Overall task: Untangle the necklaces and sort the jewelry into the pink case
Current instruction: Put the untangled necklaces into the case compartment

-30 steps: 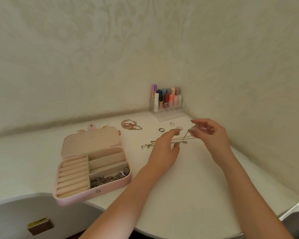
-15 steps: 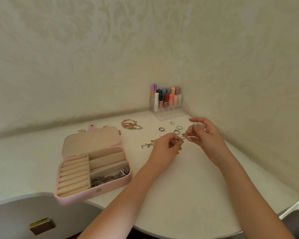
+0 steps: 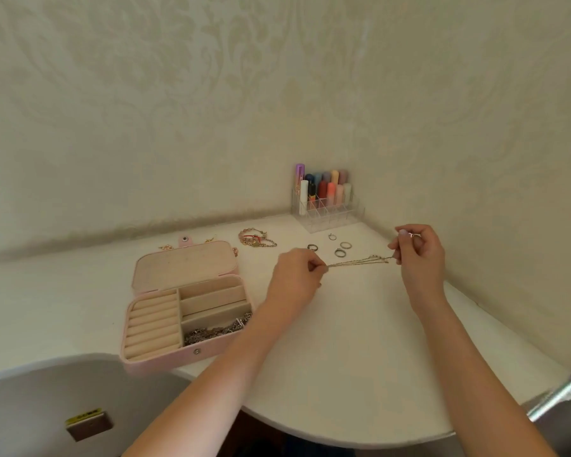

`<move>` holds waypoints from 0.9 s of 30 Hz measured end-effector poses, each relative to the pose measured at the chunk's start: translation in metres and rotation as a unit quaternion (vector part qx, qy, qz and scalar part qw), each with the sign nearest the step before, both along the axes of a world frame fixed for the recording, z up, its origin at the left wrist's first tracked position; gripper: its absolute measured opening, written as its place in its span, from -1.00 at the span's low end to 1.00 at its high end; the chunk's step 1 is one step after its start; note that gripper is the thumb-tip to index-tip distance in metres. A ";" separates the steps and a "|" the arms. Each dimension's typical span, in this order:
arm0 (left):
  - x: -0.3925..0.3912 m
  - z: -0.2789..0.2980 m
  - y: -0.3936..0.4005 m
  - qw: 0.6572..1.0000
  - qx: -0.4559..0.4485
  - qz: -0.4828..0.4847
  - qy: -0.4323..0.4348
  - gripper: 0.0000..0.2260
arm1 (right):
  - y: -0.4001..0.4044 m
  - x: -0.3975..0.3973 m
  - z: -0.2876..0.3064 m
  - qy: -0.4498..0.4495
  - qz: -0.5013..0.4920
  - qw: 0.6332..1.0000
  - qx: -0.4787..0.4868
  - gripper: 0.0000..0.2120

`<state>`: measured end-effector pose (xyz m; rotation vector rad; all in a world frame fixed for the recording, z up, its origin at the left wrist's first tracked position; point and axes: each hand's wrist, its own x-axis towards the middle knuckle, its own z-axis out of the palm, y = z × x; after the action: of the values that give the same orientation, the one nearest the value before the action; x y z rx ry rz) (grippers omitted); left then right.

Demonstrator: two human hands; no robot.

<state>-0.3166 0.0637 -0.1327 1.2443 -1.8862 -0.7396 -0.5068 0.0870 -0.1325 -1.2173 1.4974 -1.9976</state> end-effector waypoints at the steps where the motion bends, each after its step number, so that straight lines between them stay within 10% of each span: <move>1: 0.008 0.007 -0.001 1.000 0.005 0.000 -0.017 -0.92 | 0.001 0.003 0.000 0.015 0.011 1.000 0.001 -0.83; 27: 0.150 0.078 0.041 0.989 0.131 0.047 -0.043 -0.88 | 0.016 0.111 0.001 0.031 0.207 0.977 0.034 -0.88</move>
<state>-0.1670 0.1044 -0.0545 1.5398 -1.8262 -0.9175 -0.3959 0.1035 -0.1313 -1.4370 1.2049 -1.6343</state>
